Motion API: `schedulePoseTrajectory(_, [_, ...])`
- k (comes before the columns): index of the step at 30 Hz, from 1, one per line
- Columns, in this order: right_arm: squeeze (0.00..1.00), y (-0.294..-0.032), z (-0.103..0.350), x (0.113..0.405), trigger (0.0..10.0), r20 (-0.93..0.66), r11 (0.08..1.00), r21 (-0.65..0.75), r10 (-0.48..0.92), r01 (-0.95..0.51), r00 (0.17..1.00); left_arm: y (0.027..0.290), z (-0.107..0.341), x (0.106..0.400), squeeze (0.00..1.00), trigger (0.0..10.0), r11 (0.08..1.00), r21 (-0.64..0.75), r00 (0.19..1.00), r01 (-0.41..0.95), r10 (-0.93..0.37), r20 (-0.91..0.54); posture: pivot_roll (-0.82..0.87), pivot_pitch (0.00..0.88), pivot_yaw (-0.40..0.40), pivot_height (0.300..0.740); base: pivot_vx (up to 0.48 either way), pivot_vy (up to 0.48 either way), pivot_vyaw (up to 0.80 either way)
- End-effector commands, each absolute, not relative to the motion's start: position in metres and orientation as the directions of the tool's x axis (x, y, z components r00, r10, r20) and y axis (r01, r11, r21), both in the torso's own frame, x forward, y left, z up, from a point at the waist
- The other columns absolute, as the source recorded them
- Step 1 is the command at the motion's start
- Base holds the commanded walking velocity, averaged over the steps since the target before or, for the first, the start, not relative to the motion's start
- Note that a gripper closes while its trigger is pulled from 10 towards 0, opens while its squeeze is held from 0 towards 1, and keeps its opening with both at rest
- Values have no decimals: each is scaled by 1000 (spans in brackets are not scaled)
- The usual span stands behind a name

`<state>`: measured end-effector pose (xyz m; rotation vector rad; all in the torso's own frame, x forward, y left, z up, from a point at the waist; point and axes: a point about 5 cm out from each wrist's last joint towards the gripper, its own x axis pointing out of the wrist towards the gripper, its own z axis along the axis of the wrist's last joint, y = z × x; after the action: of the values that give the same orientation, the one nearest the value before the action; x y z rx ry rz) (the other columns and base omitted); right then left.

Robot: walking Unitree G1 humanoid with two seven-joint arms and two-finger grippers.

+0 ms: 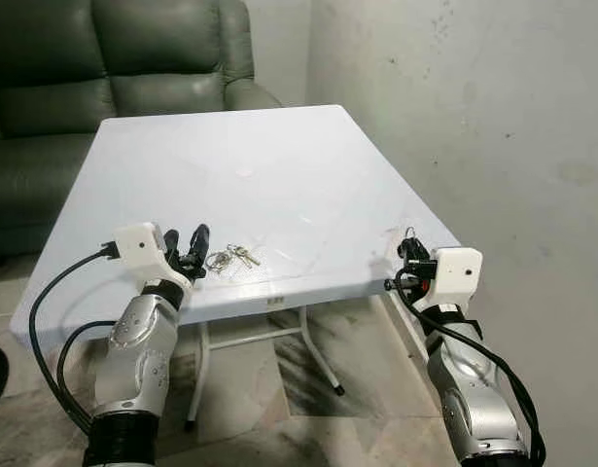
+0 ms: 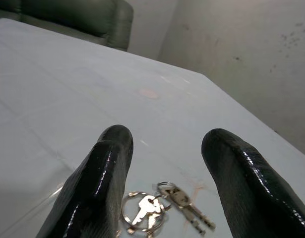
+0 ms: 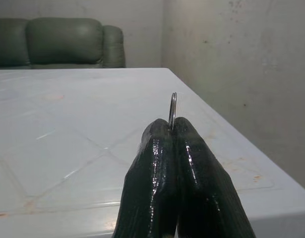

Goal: Hang keys on a hook

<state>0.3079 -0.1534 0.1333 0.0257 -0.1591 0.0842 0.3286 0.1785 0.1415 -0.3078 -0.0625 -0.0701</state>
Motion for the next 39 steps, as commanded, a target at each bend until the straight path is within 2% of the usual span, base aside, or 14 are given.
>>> schedulePoseTrajectory(1, [0, -154, 137, 308, 10000, 169, 996, 12, 85, -89, 982, 178, 144, 329, 0, 10000, 954, -285, 994, 97, -76, 84, 181, 0, 5, 740, 0, 0, -669])
schedulePoseTrajectory(6, [0, -153, 137, 309, 10000, 169, 996, 10, 89, -92, 982, 175, 148, 328, 0, 10000, 962, -235, 987, 137, -111, 118, 183, 0, 4, 740, 0, 0, -669])
schedulePoseTrajectory(11, [0, -153, 137, 309, 10000, 169, 995, 8, 93, -96, 981, 177, 146, 330, 0, 10000, 942, -322, 993, 98, -69, 98, 183, 0, 3, 740, 0, -280, -669])
schedulePoseTrajectory(20, [0, -153, 136, 308, 10000, 163, 995, 2, 102, -104, 981, 178, 143, 330, 0, 10000, 966, -250, 996, 69, -52, 75, 186, 0, -2, 740, 0, 0, -669])
schedulePoseTrajectory(39, [0, -154, 135, 307, 10000, 156, 994, -9, 111, -111, 981, 176, 139, 327, 0, 10000, 964, -257, 996, 69, -52, 70, 188, 0, -9, 740, 0, 0, -666])
